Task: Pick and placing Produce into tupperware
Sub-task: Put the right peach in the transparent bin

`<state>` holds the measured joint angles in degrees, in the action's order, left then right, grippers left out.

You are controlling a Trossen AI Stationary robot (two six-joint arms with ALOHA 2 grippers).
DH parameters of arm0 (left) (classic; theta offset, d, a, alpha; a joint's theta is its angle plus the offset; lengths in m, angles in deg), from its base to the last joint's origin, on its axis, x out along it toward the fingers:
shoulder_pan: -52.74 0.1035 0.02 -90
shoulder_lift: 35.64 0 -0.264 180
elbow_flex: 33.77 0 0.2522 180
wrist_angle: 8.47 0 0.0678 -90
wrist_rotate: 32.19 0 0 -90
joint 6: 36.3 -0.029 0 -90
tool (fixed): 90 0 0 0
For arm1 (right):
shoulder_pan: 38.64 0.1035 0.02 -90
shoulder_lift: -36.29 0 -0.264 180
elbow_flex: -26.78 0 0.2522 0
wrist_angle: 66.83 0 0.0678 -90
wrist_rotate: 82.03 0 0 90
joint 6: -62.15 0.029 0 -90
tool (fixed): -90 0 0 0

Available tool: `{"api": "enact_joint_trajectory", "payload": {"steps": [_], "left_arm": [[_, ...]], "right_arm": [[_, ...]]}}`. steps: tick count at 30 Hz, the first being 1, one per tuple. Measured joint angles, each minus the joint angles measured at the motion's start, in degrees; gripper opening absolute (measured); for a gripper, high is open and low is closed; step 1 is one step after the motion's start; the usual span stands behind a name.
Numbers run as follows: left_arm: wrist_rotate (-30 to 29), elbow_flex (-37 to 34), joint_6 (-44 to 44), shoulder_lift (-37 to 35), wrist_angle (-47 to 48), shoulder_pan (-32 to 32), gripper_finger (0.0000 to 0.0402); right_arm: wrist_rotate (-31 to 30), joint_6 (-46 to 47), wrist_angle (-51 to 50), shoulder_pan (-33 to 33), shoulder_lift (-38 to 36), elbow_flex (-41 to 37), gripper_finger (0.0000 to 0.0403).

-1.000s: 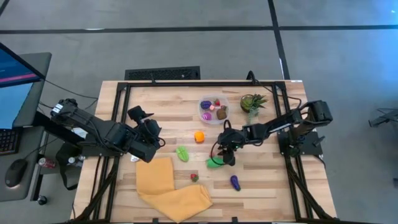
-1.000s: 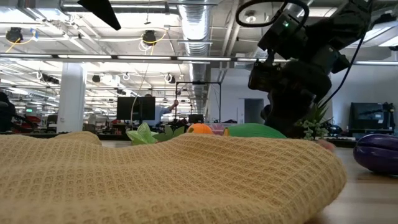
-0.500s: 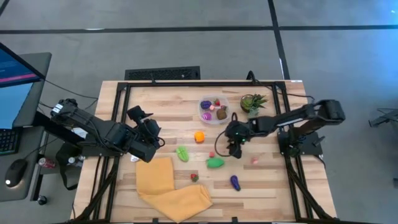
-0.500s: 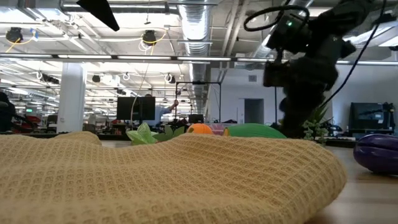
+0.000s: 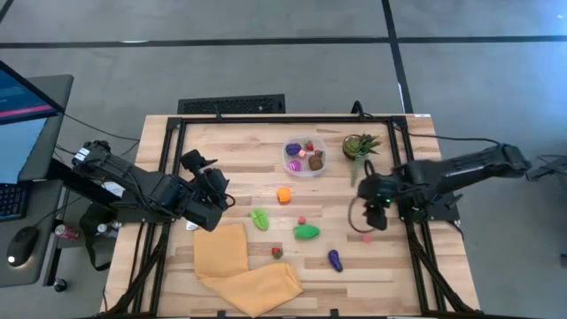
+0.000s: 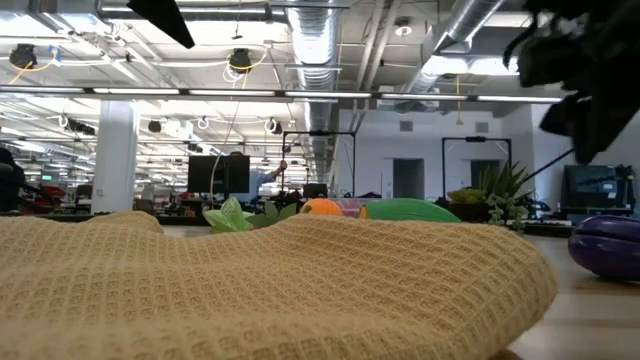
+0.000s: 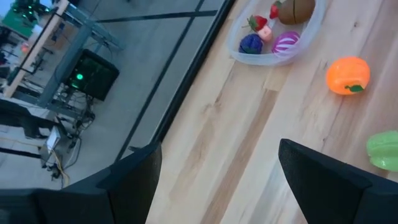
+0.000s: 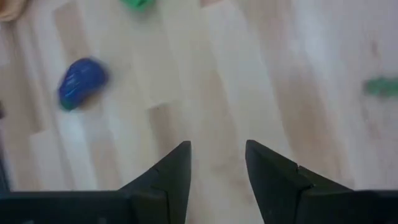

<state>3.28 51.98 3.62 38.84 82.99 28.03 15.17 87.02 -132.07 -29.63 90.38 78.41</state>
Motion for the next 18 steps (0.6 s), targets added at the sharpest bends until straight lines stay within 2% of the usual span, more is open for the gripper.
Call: {"api": "enact_joint_trajectory", "payload": {"steps": [6, 13, 18], "left_arm": [[-0.42, 0.0, 0.53, 0.0, -0.01, 0.0, 0.0316], [-1.15, 0.0, 0.97, 0.0, -0.01, 0.0, 0.0316], [-1.35, 0.0, 1.04, 0.0, 0.0, 0.02, 0.0316]], "right_arm": [[-5.42, 8.41, -2.68, 9.44, -3.66, 0.0, 0.0173], [-8.45, 15.69, 1.1, 19.52, -1.08, -3.11, 0.0177], [-8.77, 21.61, 4.74, 25.03, 2.13, -3.91, 0.0201]]}}
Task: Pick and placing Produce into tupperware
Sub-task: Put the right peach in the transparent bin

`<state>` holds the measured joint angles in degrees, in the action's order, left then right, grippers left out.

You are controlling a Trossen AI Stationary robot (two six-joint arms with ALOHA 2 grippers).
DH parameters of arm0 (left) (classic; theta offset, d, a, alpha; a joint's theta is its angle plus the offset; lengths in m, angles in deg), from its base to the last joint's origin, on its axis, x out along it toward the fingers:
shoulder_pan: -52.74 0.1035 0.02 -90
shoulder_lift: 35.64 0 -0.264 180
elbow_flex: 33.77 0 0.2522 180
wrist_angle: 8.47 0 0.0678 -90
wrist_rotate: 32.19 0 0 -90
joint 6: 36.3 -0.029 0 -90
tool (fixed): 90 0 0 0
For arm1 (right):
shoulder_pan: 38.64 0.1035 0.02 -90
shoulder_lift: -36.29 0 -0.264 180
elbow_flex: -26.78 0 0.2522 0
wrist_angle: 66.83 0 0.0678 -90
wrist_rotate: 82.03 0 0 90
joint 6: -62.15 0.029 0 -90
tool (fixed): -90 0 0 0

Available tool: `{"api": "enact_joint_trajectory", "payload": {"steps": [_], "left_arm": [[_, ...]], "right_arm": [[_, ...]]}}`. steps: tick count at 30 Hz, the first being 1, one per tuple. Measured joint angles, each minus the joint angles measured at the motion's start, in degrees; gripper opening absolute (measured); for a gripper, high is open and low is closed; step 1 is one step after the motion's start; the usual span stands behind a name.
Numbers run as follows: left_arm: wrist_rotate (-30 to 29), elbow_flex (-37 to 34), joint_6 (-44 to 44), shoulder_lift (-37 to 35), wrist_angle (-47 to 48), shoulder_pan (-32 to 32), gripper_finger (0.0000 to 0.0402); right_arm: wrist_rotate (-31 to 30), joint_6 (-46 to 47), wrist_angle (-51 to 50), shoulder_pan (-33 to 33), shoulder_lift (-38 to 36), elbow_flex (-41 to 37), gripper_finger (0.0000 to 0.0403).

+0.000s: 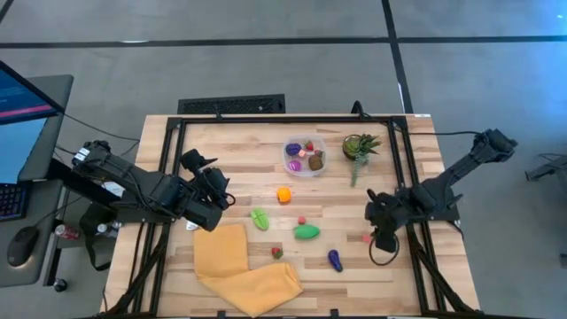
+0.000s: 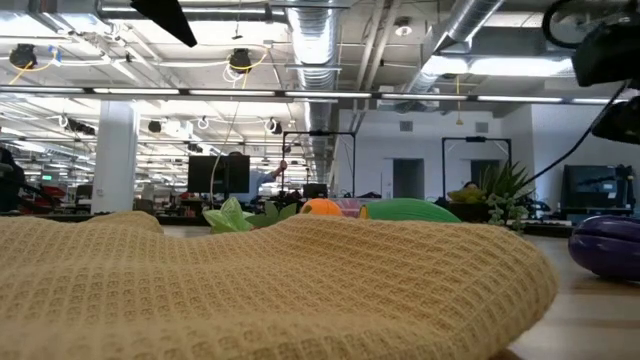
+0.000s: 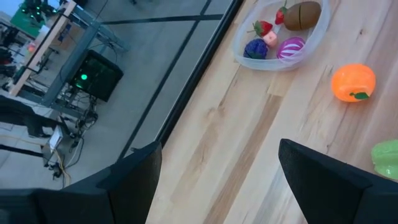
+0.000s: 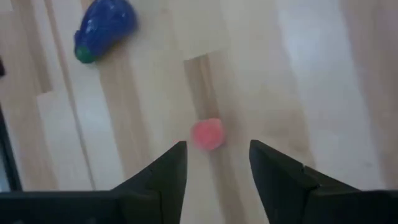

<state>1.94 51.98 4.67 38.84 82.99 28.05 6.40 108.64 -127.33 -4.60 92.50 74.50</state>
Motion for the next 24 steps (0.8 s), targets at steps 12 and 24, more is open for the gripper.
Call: {"api": "enact_joint_trajectory", "payload": {"steps": [12, 24], "left_arm": [[-1.34, 0.0, 0.5, 0.0, -0.09, 0.85, 0.0316], [-0.95, 0.0, 0.7, 0.0, -0.23, 0.81, 0.0316]], "right_arm": [[-0.02, 4.6, 6.35, 5.06, 10.49, 0.0, 0.0262], [-0.23, 4.66, 10.44, 4.68, 19.92, -0.02, 0.0262]]}}
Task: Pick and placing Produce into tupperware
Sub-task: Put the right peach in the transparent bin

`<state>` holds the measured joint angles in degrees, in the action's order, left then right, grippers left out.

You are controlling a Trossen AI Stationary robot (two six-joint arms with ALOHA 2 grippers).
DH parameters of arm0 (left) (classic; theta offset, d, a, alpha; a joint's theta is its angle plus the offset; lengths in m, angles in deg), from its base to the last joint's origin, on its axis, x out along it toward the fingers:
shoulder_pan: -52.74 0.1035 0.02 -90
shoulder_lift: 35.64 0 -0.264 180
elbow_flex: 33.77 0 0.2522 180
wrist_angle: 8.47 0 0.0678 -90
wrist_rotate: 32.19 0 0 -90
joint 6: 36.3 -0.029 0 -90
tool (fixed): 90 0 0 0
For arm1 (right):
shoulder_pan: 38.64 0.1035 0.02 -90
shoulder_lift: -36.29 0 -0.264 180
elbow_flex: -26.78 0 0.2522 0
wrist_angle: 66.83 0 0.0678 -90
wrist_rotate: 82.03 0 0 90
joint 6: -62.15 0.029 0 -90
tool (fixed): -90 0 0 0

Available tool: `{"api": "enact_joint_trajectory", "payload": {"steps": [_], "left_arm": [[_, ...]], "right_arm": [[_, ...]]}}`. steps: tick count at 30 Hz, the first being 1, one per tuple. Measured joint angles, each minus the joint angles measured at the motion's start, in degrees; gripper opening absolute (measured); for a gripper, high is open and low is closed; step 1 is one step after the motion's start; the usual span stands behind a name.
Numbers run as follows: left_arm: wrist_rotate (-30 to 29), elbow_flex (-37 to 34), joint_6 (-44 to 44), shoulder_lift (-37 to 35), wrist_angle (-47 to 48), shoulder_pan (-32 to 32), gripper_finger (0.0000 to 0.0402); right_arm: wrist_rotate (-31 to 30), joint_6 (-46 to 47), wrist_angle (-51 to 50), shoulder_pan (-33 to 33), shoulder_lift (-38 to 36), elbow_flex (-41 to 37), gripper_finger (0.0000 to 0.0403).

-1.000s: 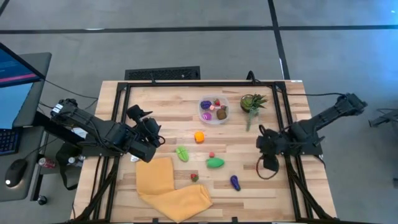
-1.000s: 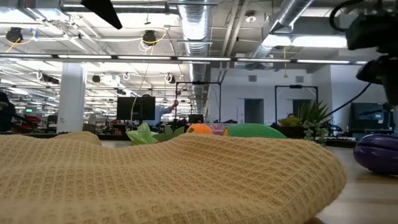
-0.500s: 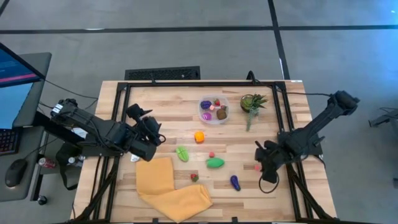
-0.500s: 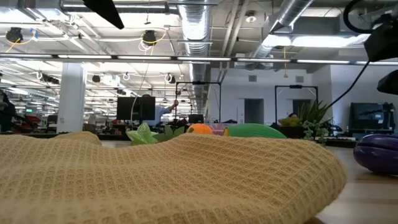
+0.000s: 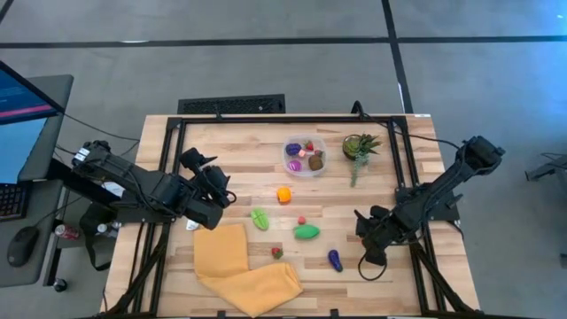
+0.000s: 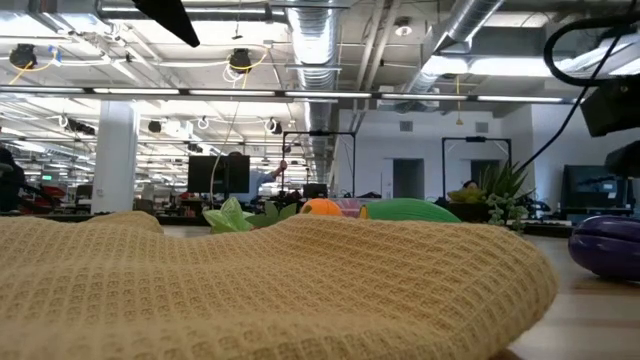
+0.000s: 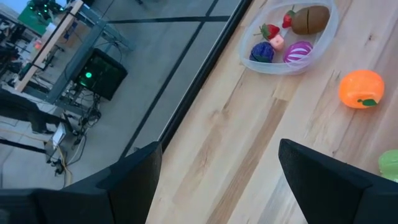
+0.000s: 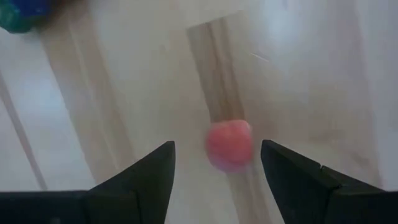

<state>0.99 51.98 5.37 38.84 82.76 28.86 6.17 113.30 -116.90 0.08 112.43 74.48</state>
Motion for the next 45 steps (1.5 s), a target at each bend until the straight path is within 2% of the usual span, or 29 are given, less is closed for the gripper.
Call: {"api": "enact_joint_trajectory", "payload": {"steps": [6, 13, 30, 38, 45], "left_arm": [[0.03, 0.0, 0.0, 0.0, 0.01, -0.02, 0.0316], [0.06, 0.0, -0.08, 0.0, 0.16, -0.04, 0.0316], [0.07, 0.0, -0.39, 0.0, 0.2, -0.04, 0.0316], [0.07, 0.0, -0.42, 0.0, 0.2, -0.04, 0.0316], [0.07, 0.0, -0.42, 0.0, 0.18, -0.04, 0.0316]], "right_arm": [[0.0, 1.19, 2.28, 0.0, 3.44, 0.02, 0.0262], [-0.22, 2.43, 1.69, 0.39, 3.65, 0.11, 0.0242], [-0.09, 2.43, -0.08, -0.33, 3.62, 0.07, 0.0114], [0.22, 2.54, 0.7, -1.83, 2.39, -0.11, 0.0116], [-6.37, 2.45, 0.92, -6.18, -4.17, -0.07, 0.0116]]}}
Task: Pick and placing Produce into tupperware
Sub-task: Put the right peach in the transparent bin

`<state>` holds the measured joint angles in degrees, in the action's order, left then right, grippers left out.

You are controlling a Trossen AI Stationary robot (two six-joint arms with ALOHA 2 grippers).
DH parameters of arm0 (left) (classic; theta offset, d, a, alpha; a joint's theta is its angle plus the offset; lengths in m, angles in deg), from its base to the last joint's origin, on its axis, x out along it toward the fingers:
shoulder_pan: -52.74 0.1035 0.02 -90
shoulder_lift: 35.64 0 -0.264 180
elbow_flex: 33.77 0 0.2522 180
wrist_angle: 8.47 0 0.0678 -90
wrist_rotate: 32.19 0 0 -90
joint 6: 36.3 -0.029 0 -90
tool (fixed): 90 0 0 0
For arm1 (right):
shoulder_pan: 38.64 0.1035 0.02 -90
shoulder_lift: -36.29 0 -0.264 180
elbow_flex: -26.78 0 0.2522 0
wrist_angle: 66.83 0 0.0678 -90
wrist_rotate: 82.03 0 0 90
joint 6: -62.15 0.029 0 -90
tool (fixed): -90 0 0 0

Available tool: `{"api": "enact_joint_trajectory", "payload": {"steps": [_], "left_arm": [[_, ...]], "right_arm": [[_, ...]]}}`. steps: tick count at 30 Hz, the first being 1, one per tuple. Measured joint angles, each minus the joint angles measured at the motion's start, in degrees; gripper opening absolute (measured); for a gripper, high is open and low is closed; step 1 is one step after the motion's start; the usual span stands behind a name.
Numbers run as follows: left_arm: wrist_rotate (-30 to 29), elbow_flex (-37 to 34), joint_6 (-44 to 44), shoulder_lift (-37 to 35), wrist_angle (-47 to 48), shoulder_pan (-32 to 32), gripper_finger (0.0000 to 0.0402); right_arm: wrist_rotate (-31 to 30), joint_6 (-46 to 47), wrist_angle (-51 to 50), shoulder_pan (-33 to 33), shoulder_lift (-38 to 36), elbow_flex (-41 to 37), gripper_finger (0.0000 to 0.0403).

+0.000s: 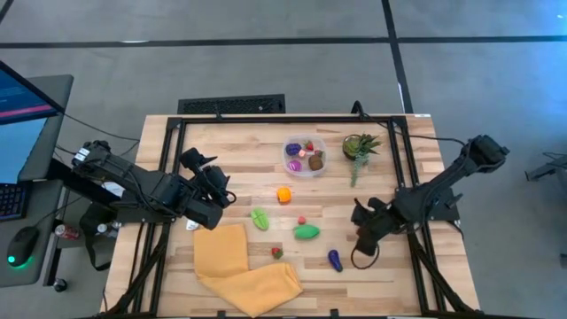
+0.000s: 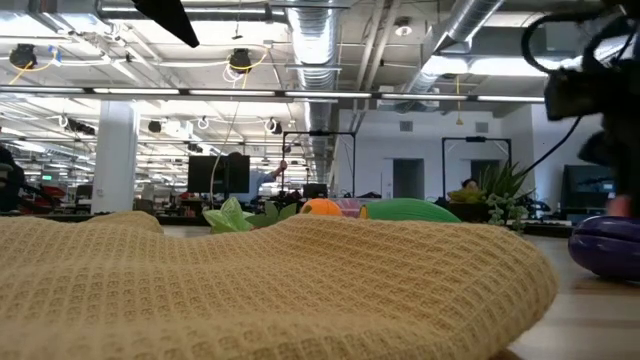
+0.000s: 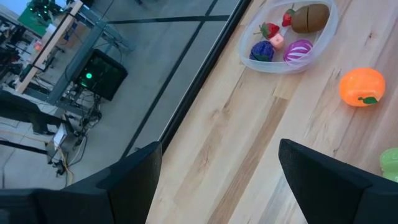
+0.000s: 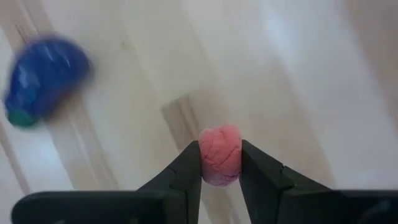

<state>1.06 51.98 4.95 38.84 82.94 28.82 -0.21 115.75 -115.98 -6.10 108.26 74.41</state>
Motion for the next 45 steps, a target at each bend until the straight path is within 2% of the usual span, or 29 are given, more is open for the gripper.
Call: {"api": "enact_joint_trajectory", "payload": {"steps": [6, 11, 16, 21, 28, 34, 45], "left_arm": [[0.0, 0.0, 0.0, 0.0, 0.02, 0.0, 0.0316], [0.0, 0.0, 0.02, 0.0, 0.0, 0.01, 0.0316], [-0.17, 0.0, 0.02, 0.0, 0.0, 0.02, 0.0316], [-0.76, 0.02, 0.04, -0.02, -0.01, 0.04, 0.0316], [-0.85, 0.02, 0.49, -0.02, -0.17, 0.04, 0.0316], [-1.2, 0.02, 1.58, -0.02, -0.17, 0.03, 0.0316], [-3.36, 0.02, 2.38, -0.02, -0.19, 0.03, 0.0316]], "right_arm": [[-7.6, -1.06, 0.95, -3.56, -8.01, 0.02, 0.0116], [-13.4, -4.72, 5.45, -6.82, -14.46, 0.04, 0.0117], [-17.68, -11.29, 12.13, -10.92, -19.52, 0.09, 0.0117], [-19.09, -19.87, 19.83, -16.84, -21.86, 0.13, 0.0117], [-18.98, -30.48, 29.89, -26.12, -20.59, 0.13, 0.0117], [-18.61, -35.83, 37.62, -33.92, -16.3, 0.15, 0.0117], [-8.29, -36.11, 49.41, -46.55, -2.67, 0.45, 0.0117]]}}
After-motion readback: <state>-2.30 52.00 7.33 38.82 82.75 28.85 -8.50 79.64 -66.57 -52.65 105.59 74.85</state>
